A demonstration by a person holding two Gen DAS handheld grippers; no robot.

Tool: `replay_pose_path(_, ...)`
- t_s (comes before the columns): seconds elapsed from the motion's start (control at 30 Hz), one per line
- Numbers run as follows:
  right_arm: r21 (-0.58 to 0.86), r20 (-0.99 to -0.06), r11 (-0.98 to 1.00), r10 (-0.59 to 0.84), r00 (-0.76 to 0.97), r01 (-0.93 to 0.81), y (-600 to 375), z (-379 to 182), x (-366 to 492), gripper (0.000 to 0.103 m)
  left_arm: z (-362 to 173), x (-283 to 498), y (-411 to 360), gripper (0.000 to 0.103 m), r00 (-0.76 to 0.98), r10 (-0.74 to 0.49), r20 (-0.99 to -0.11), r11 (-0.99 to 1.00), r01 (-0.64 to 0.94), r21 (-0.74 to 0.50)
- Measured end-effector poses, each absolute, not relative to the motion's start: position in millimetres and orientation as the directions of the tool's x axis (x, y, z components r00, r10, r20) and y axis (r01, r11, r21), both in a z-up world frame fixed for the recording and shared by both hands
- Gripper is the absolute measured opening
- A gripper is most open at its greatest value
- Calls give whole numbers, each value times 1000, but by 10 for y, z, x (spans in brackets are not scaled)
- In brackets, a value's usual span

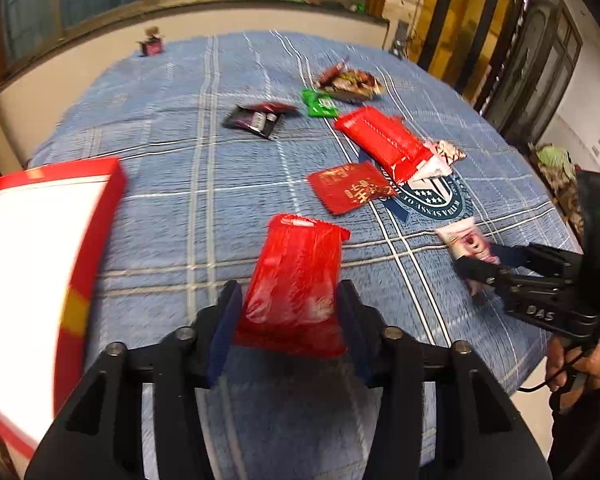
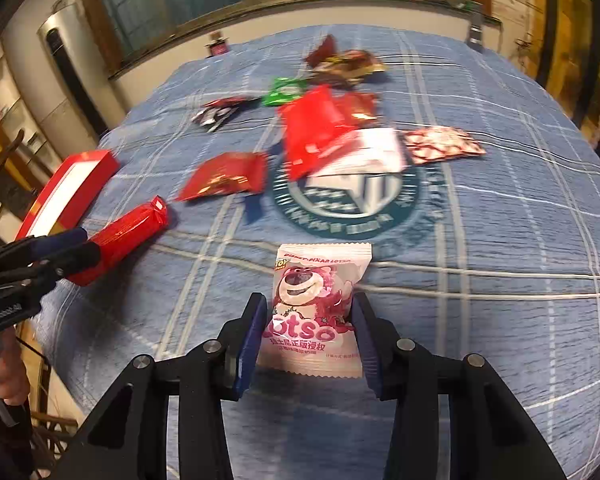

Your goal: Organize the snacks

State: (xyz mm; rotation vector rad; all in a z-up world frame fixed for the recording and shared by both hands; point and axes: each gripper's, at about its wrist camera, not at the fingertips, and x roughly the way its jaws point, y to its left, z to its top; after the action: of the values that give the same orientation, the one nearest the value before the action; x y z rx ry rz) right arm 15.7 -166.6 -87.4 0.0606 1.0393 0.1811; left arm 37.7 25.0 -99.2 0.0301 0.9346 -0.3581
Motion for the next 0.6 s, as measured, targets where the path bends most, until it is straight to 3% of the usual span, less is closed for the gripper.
replay_pose_path(0.17, 191, -851, 963, 258, 457, -189, -1345, -883, 145, 44, -1005, 212, 419, 31, 564, -251, -787, 948, 308, -81)
replay_pose_path(0.33, 91, -862, 973, 183, 473, -211, -1132, -888, 134, 46, -1120, 231, 468, 31, 555, -260, -790, 945, 314, -91)
replay_pose_path(0.37, 95, -861, 974, 185, 473, -207, -1138, -895, 138, 46, -1113, 212, 432, 35, 551, -265, -792, 938, 337, -79)
replay_pose_path(0.43, 114, -861, 973, 198, 469, -201, -1170, -888, 153, 46, -1107, 235, 306, 58, 542, -262, -799, 925, 378, -46)
replay_pose_path(0.47, 122, -860, 972, 204, 467, -200, -1185, -886, 158, 46, -1111, 267, 230, 80, 532, -262, -805, 916, 401, -33)
replay_pose_path(0.5, 128, -860, 971, 209, 466, -200, -1196, -884, 162, 46, -1120, 289, 176, 84, 527, -266, -807, 908, 419, -26)
replay_pose_path(0.6, 140, -858, 969, 221, 464, -202, -1231, -878, 140, 46, -1172, 378, 33, 84, 491, -267, -829, 890, 456, -17)
